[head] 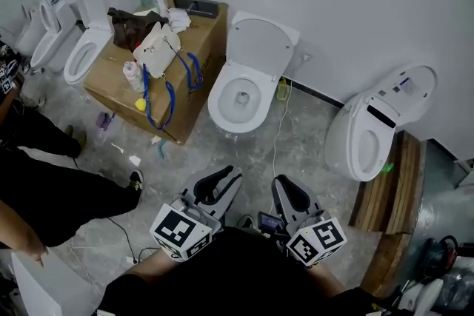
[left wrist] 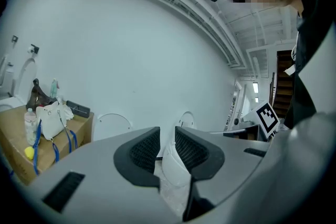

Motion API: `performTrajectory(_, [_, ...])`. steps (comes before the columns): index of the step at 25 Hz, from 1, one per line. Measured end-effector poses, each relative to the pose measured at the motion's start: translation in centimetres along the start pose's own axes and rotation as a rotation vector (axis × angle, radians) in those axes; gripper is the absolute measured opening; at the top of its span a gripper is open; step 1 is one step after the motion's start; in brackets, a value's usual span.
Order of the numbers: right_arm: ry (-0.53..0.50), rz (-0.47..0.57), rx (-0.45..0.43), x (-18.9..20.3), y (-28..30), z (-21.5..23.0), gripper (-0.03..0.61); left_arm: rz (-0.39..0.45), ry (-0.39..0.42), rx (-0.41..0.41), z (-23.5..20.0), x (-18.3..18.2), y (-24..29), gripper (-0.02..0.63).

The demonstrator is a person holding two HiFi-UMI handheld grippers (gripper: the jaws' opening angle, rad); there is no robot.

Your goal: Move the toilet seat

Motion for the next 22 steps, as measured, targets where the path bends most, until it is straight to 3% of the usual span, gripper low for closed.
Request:
performTrajectory(12, [0.016,0.056,0.174,-3.4,5.2,0.9,0.055,0.000,-0.026,0.042,-8.9,-1.8,-0.5,0.098])
performTrajectory(22, [0.040,0.097,0.276,-4.7,5.8,4.6,0.055,-0.035,-0.043,0.048,-11.6,-1.3,0.5,0.098])
Point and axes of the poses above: the fingertips, and each gripper's own axes: y forward along the fingers, z to its right, x out of its underside, the point moved 7 cm from there along -y, backward along the fingers, and after that the axes turned 4 degrees about -z, right-handed, at the moved point
